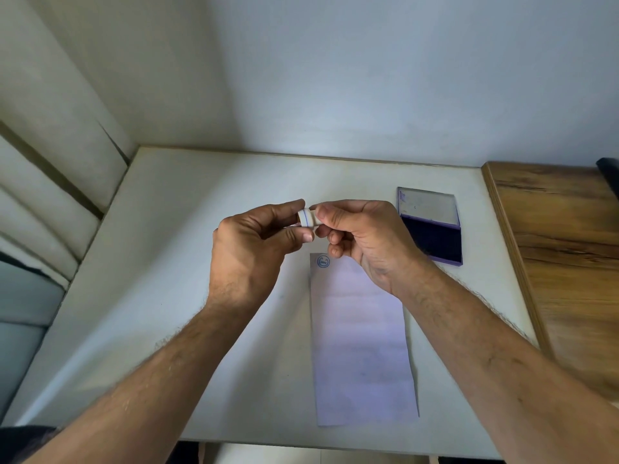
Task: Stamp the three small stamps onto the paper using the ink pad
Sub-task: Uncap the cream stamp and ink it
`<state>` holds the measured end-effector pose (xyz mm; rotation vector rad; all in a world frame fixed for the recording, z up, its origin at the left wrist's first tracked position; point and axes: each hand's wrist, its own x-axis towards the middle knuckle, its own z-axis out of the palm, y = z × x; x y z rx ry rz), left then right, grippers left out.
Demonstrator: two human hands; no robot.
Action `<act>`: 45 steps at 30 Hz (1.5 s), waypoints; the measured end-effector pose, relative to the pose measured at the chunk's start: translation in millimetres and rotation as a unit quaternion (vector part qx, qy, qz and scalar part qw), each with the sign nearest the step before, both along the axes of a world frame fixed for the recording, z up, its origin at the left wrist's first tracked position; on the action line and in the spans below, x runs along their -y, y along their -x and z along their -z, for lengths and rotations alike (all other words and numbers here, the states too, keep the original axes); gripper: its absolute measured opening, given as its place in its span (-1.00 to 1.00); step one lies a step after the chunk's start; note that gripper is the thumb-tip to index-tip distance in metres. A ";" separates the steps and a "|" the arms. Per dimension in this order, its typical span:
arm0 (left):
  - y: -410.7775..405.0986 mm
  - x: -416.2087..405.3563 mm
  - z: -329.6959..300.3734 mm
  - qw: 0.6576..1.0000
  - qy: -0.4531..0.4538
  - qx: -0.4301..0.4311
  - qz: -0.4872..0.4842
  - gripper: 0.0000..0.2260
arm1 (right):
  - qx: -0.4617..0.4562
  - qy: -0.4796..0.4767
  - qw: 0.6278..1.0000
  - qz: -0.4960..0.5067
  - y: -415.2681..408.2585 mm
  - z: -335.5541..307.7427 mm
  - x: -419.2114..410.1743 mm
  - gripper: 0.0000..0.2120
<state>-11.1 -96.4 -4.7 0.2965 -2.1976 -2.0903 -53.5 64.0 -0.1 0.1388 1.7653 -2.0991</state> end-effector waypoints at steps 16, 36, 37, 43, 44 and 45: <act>11.8 24.2 0.7 0.987 -0.037 0.132 0.077 -0.82 | -0.032 0.029 0.997 0.068 3.4 -0.5 -5.2 -0.85; -1.5 13.3 20.4 0.896 0.425 0.087 0.097 -0.62 | -0.009 0.009 0.997 0.076 0.9 3.5 -2.6 -0.87; -1.4 13.2 20.6 0.897 0.424 0.083 0.097 -0.62 | -0.008 0.010 0.997 0.075 0.9 4.1 -2.5 -0.86; -0.8 14.1 20.3 0.900 0.416 0.082 0.102 -0.62 | -0.007 0.026 0.998 0.054 0.0 8.7 -3.2 -0.76; -0.6 14.2 20.0 0.901 0.414 0.083 0.103 -0.62 | -0.008 0.031 0.998 0.047 -0.5 9.7 -3.3 -0.74; -0.6 14.3 19.9 0.901 0.413 0.083 0.104 -0.60 | -0.007 0.037 0.998 0.040 -1.3 10.5 -3.2 -0.73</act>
